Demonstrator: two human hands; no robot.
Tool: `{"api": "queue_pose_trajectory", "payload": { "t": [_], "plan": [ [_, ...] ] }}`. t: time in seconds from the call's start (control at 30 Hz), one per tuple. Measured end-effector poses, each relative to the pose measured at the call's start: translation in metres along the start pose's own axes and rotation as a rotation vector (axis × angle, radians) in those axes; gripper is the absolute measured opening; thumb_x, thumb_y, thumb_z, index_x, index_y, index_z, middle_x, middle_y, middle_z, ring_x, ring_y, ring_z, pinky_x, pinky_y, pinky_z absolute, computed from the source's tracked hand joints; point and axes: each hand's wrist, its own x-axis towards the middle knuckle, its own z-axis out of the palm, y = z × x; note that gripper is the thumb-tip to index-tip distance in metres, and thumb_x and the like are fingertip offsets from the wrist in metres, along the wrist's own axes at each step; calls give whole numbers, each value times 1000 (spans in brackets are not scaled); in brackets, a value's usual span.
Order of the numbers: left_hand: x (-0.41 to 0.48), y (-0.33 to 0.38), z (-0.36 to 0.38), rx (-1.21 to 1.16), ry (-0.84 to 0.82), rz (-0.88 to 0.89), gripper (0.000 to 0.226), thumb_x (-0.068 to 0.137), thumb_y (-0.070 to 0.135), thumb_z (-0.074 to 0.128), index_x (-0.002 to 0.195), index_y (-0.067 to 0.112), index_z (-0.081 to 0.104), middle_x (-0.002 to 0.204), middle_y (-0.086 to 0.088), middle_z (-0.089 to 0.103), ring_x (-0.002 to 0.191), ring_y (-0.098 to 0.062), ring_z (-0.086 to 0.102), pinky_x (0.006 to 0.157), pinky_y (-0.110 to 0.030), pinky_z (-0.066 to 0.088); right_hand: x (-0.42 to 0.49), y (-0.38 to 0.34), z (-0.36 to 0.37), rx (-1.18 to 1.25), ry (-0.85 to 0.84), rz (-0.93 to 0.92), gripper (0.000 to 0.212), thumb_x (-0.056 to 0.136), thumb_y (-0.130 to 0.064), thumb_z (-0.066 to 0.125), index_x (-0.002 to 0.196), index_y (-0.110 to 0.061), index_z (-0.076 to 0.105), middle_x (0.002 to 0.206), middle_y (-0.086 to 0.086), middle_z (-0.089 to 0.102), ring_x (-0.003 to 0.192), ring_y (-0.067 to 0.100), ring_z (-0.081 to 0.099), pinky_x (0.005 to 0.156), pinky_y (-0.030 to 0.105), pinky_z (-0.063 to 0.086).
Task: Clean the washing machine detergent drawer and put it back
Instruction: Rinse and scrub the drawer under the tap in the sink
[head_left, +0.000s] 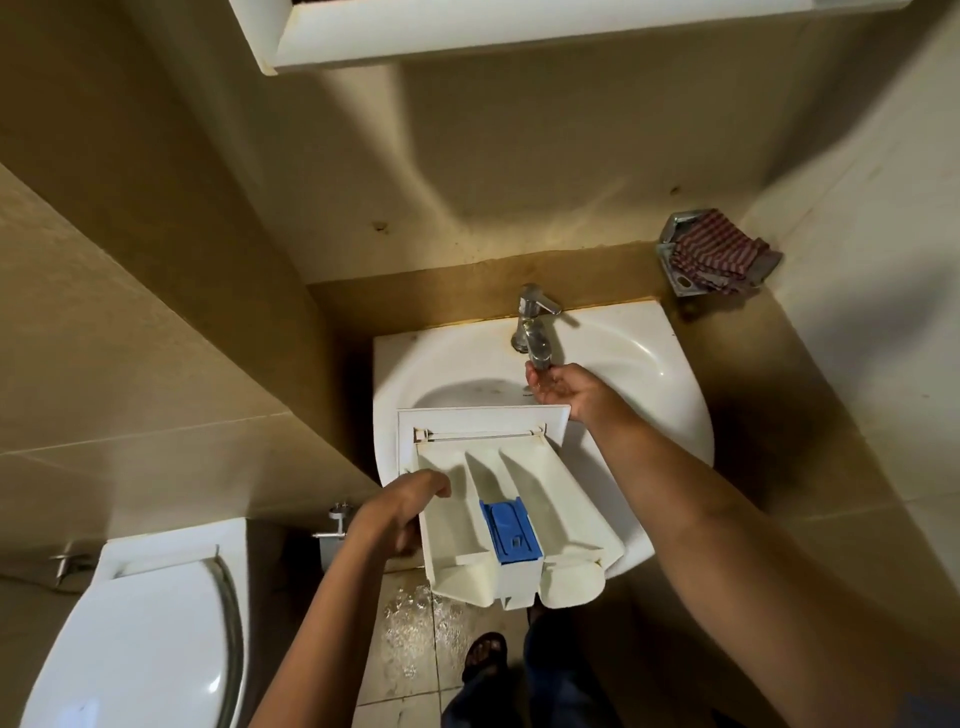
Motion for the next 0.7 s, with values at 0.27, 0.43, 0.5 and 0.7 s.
{"api": "queue_pose_trajectory", "payload": {
  "t": [0.27, 0.43, 0.5, 0.7],
  "plan": [
    [2, 25, 8, 64, -78, -53, 21, 92, 17, 47, 110, 7, 43, 80, -11, 50, 59, -22, 50, 40, -23, 45, -25, -32, -31, 243, 29, -70, 25, 101, -4, 36, 81, -2, 51, 73, 11, 53, 66, 13, 47, 46, 19, 46],
    [10, 35, 21, 81, -119, -48, 28, 96, 15, 42, 123, 5, 42, 93, -11, 53, 69, -22, 54, 43, -25, 50, -71, -30, -6, -247, -127, 50, 19, 96, 2, 41, 91, 4, 59, 77, 18, 68, 66, 20, 65, 54, 23, 55],
    [11, 38, 26, 94, -125, -55, 24, 98, 15, 40, 120, 6, 43, 92, -11, 55, 70, -23, 57, 43, -26, 51, -85, -18, 15, -517, -215, 105, 22, 97, 2, 40, 101, 10, 60, 92, 23, 69, 77, 26, 71, 67, 29, 60],
    [11, 42, 35, 109, -130, -54, 19, 98, 15, 40, 113, 7, 47, 88, -11, 59, 69, -22, 58, 53, -32, 50, -93, 18, 58, -1374, -395, -115, 30, 99, -3, 42, 125, 4, 54, 132, 18, 56, 124, 25, 54, 100, 27, 45]
  ]
}}
